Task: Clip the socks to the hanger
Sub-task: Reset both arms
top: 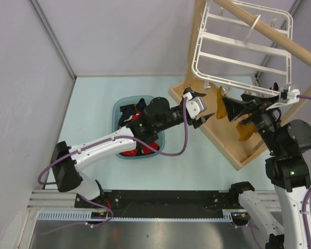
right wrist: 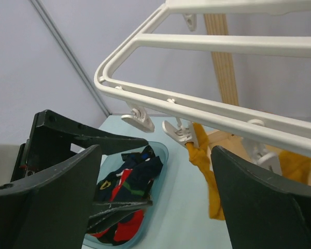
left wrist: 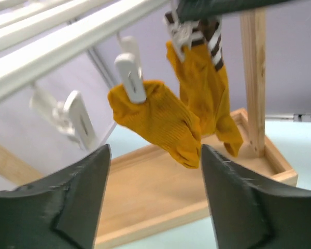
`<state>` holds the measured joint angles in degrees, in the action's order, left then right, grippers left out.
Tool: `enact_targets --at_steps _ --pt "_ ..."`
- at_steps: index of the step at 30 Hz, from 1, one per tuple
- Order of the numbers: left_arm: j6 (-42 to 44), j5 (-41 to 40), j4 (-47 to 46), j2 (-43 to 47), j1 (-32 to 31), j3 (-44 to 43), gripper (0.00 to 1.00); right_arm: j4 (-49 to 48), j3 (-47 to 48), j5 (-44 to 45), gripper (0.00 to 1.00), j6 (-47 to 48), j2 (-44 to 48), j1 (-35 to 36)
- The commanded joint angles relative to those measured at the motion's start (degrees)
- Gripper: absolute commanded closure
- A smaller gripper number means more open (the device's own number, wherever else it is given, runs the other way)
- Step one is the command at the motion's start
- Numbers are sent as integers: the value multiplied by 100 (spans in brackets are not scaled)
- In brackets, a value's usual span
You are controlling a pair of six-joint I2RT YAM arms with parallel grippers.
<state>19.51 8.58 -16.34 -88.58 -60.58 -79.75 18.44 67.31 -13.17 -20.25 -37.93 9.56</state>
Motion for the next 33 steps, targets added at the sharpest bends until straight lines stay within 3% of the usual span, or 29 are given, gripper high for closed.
enact_targets --at_steps 1,5,8,14,26,33 --pt "-289 -653 -326 885 -24 633 16 239 133 525 3 495 286 -7" --pt "-622 -1594 15 1509 -7 1153 0 616 133 1183 0 733 628 -7" --pt "-1034 -2645 630 2010 55 1391 0 923 133 1657 0 899 936 -7" --pt "-2055 -4002 1967 3125 397 1900 0 1548 133 2467 0 1181 1657 2" --pt "-2812 -5349 3100 5937 582 3158 0 2709 133 2978 0 1489 2554 81" --pt "-2970 -5613 3611 6466 582 3141 0 3052 116 3338 0 1392 2835 221"
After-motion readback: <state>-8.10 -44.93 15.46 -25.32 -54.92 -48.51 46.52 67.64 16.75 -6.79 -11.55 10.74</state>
